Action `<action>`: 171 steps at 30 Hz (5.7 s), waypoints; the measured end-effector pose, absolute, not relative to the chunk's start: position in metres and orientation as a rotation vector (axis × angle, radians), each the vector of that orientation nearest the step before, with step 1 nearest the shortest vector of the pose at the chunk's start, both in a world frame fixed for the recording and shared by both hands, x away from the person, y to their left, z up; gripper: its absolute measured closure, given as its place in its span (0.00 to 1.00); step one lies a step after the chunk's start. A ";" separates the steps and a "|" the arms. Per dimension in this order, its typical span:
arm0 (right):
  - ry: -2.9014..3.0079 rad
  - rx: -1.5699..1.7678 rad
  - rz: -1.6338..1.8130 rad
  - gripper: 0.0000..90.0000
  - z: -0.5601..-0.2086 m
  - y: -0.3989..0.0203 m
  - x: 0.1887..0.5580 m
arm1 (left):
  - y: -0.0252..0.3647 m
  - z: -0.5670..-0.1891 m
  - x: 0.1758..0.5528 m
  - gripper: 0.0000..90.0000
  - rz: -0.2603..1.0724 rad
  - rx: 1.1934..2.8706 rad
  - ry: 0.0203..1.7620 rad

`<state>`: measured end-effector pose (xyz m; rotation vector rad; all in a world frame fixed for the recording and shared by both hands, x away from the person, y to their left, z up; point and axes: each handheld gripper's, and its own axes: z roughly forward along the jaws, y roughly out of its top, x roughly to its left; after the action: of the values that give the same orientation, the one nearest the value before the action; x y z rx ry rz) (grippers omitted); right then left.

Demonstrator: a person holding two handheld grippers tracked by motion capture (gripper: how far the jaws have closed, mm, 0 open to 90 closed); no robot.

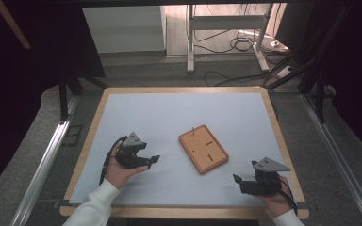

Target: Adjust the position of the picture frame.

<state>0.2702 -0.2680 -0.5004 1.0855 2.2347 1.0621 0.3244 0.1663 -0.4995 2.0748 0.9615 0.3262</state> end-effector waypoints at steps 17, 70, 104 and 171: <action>2.237 1.087 1.053 0.15 -0.502 -0.268 0.271 | 0.133 -0.489 0.351 0.27 0.314 2.084 0.927; 2.263 1.091 1.032 0.15 -0.508 -0.267 0.275 | 0.034 -0.517 0.433 0.55 0.345 2.123 0.888; 2.264 1.098 1.021 0.15 -0.510 -0.268 0.276 | 0.042 -0.515 0.436 0.93 0.276 2.102 0.883; 2.274 1.074 1.011 0.15 -0.512 -0.260 0.275 | 0.115 -0.501 0.381 0.50 0.308 2.086 0.816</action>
<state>0.2750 -0.2598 -0.5117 1.0738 2.2737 1.0109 0.3812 0.1151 -0.5009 2.0862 0.8159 0.3075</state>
